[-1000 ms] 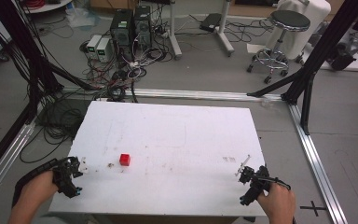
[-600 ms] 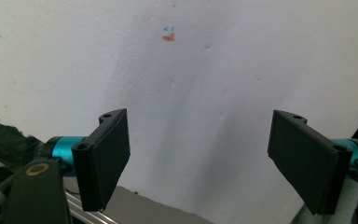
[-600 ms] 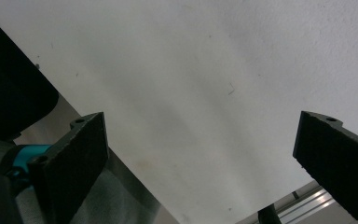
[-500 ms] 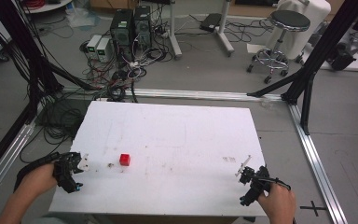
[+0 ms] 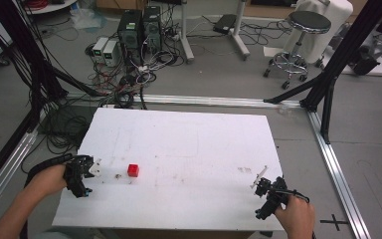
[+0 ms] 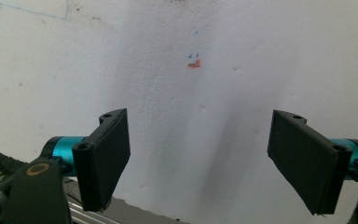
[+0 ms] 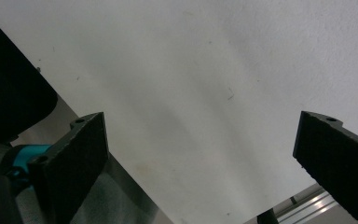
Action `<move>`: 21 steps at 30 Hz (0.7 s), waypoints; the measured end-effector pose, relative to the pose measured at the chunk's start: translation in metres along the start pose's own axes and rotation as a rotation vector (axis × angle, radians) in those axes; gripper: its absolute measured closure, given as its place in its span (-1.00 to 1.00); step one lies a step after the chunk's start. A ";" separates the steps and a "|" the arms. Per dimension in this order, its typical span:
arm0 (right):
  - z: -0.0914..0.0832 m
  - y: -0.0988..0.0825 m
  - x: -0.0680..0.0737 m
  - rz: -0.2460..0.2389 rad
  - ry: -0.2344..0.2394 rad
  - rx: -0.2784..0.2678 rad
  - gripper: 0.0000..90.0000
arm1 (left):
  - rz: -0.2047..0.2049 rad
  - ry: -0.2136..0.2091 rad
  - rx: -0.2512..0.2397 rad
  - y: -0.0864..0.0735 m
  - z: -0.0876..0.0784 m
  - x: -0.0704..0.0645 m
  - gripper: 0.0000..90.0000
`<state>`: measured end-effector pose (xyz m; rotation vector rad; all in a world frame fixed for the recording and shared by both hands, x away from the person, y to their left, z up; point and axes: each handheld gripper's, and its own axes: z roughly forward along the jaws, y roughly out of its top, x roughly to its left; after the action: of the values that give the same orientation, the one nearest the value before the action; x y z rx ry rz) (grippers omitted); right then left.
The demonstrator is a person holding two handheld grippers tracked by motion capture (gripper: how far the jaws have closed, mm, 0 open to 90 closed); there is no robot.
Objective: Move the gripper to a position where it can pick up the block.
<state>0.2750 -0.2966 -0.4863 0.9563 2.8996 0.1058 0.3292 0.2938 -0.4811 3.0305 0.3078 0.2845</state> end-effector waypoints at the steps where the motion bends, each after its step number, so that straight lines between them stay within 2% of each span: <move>1: 0.000 0.001 0.000 0.000 0.002 0.006 -0.94 | 0.001 0.000 -0.004 0.000 0.001 0.001 -0.52; 6: 0.001 0.002 0.001 -0.001 0.007 0.009 -0.94 | 0.042 -0.011 0.004 0.007 0.002 0.009 -0.52; 12: 0.001 0.003 0.002 -0.005 0.008 0.006 -0.94 | 0.122 -0.022 0.000 0.017 0.002 0.016 -0.52; 17: 0.001 0.004 0.002 -0.011 0.010 0.007 -0.94 | 0.165 -0.024 0.015 0.025 0.001 0.023 -0.52; 21: 0.003 0.005 0.002 -0.020 0.014 0.011 -0.94 | 0.180 -0.034 0.025 0.029 0.002 0.029 -0.52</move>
<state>0.2767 -0.2907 -0.4887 0.9310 2.9248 0.0964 0.3632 0.2711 -0.4749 3.0876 0.0352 0.2427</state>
